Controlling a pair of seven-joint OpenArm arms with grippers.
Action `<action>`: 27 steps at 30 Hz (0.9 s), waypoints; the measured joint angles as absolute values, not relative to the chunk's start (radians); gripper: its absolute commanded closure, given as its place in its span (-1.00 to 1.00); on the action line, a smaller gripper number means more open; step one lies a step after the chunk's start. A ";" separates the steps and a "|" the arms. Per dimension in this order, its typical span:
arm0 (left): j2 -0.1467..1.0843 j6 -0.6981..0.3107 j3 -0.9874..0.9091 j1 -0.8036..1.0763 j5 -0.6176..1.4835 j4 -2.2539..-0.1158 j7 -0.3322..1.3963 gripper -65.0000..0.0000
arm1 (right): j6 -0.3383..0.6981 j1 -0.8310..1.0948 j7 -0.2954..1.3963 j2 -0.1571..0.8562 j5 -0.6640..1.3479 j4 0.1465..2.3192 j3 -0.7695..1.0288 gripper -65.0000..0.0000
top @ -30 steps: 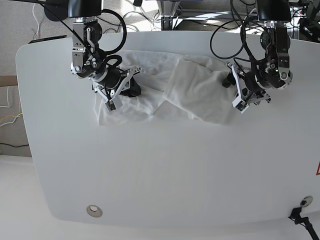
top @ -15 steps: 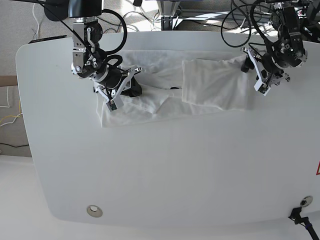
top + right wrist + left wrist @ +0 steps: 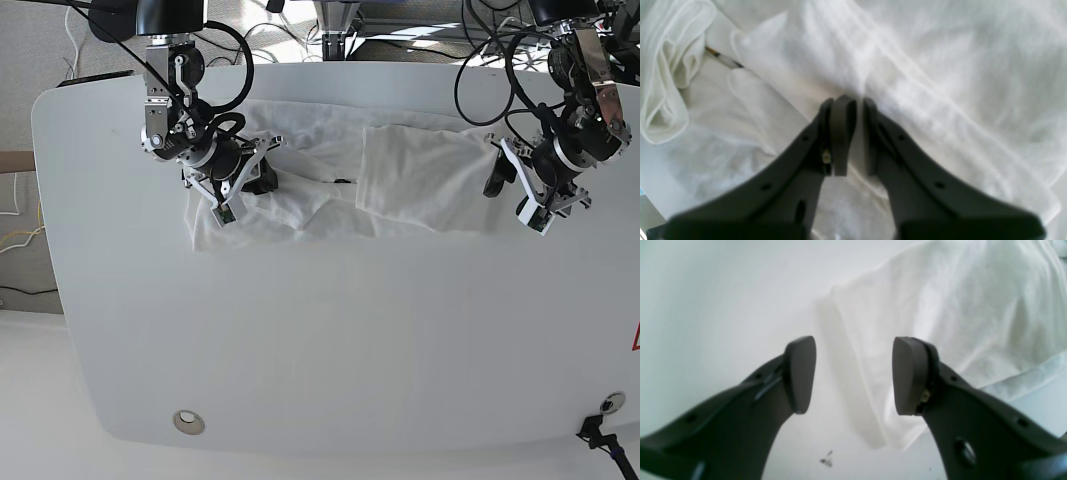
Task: Fold the T-shirt properly
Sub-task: 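Release the left gripper and reposition the right gripper on the shirt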
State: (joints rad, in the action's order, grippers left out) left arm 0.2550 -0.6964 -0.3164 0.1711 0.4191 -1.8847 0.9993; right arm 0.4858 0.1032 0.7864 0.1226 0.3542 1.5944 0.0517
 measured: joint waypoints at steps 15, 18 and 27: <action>0.157 -0.694 -0.231 0.107 0.135 -1.668 0.969 1.00 | 0.474 0.115 0.794 0.125 0.343 1.693 0.056 0.72; 0.152 -0.696 -0.203 0.101 0.135 -1.593 0.882 1.00 | 0.476 0.117 0.793 0.125 0.347 1.773 0.054 0.59; 0.157 -0.697 -0.212 0.108 0.155 -1.574 0.833 1.00 | 0.343 0.152 0.806 0.065 0.452 1.876 0.329 -0.79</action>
